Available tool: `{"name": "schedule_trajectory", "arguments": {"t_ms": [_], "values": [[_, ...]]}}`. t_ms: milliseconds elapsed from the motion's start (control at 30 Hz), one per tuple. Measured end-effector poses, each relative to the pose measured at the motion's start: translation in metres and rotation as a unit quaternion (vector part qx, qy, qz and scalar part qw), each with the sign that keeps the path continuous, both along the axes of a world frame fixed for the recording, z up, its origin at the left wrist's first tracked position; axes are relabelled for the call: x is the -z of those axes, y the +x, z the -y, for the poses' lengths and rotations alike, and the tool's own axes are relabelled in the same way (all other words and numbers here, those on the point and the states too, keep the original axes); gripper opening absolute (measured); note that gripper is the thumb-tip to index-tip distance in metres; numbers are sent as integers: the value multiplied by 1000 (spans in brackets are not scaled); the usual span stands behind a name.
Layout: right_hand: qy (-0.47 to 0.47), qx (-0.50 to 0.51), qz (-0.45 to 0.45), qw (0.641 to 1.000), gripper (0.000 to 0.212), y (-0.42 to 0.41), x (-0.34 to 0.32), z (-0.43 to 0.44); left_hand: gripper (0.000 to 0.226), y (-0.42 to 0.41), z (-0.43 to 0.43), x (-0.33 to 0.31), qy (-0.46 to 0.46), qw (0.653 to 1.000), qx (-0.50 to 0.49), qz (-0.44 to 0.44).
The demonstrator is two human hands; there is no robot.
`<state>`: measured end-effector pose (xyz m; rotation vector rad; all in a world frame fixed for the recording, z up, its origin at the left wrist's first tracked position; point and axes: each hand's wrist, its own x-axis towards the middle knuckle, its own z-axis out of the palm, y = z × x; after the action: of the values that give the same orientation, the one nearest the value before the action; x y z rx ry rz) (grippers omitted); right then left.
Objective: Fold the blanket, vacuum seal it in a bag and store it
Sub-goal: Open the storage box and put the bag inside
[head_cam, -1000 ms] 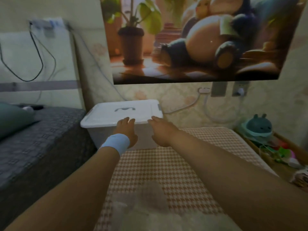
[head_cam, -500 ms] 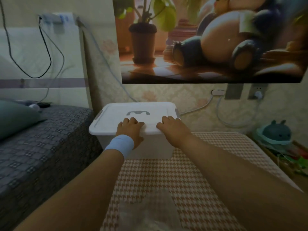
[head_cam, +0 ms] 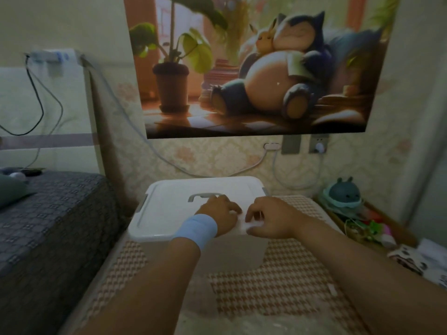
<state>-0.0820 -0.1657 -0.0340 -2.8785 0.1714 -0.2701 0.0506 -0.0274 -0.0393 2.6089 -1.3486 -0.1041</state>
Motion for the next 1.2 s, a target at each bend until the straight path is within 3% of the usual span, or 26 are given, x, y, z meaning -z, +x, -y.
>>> {"name": "schedule_trajectory", "arguments": {"t_ms": [100, 167, 333, 667, 800, 867, 933, 1000, 1100, 1200], "values": [[1, 106, 42, 993, 33, 6, 3, 10, 35, -2, 7, -1, 21, 997, -13, 68], [12, 189, 34, 981, 44, 17, 7, 18, 49, 0, 9, 0, 47, 994, -25, 98], [161, 289, 9, 943, 47, 43, 11, 29, 65, 12, 14, 3, 132, 990, -28, 44], [200, 422, 35, 883, 39, 56, 26, 46, 63, 13, 12, 12, 96, 993, -21, 62], [125, 319, 70, 937, 52, 52, 24, 37, 64, 14, 11, 9, 109, 992, -21, 55], [107, 252, -10, 962, 67, 53, 27, 29, 65, 14, 11, 9, 112, 992, -23, 54], [92, 241, -105, 961, 79, 52, 29, 27, 67, 11, 10, 10, 104, 993, -22, 53], [31, 253, -135, 957, 81, 50, 24, 25, 71, 10, 6, 11, 86, 995, -22, 50], [-63, 247, -118, 960, 80, 51, 12, 6, 73, 17, -10, 7, 76, 995, -52, 34], [-60, 158, -85, 982, 77, 65, 5, -33, 70, 38, -44, 5, 99, 989, -106, 44]]}}
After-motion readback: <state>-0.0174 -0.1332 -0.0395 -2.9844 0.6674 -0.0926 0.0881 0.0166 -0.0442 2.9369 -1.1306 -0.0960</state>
